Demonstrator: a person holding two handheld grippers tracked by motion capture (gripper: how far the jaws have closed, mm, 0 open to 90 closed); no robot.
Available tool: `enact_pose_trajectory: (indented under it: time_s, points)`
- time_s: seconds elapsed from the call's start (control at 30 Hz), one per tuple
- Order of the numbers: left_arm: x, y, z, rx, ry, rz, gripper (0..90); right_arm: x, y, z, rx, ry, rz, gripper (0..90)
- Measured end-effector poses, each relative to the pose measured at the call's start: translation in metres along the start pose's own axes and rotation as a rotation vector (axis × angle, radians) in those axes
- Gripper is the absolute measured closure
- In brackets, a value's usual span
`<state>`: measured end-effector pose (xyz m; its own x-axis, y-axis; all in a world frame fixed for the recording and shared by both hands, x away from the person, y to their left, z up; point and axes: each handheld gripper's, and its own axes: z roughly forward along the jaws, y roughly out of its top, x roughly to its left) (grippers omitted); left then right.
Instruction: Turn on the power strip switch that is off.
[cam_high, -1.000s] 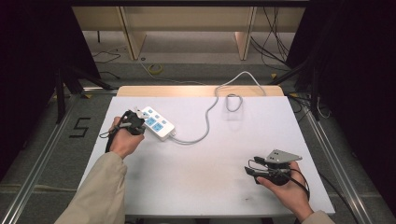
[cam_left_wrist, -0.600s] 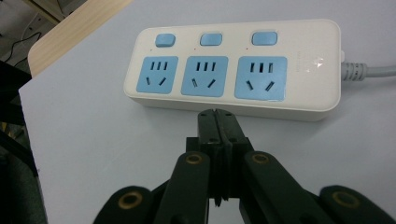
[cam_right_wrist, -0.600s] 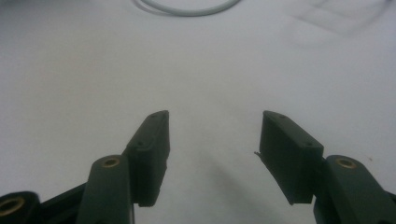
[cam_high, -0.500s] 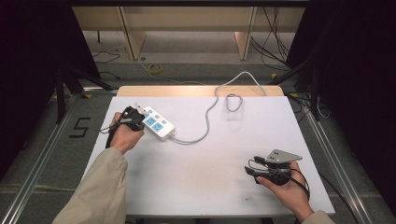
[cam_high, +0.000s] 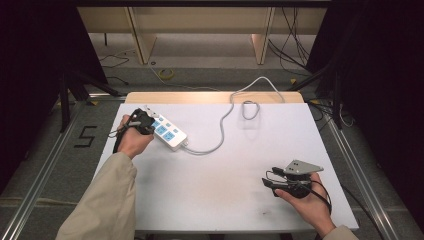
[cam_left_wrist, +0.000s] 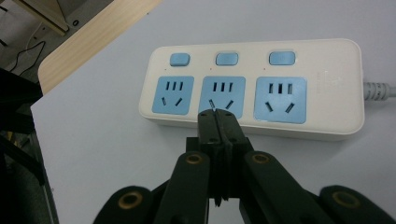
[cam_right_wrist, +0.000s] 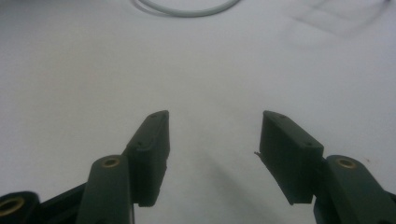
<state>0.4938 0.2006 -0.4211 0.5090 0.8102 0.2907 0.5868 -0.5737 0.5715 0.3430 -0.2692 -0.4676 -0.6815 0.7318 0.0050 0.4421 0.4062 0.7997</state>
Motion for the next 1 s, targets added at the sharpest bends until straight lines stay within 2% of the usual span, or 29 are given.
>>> enact_pose_trajectory:
  time_s: [0.57, 0.83, 1.0]
  points:
    - [0.013, 0.012, 0.011, -0.006, 0.016, 0.002, 89.9, 0.000, 0.000, 0.001, 0.002, 0.000, -0.002, 43.6]
    - [0.012, 0.018, 0.018, -0.016, 0.010, 0.006, 89.8, 0.000, 0.000, 0.001, 0.002, 0.000, -0.004, 43.6]
    - [0.012, 0.022, 0.023, 0.003, 0.007, 0.020, 89.9, 0.000, 0.001, 0.001, 0.001, 0.001, -0.005, 43.6]
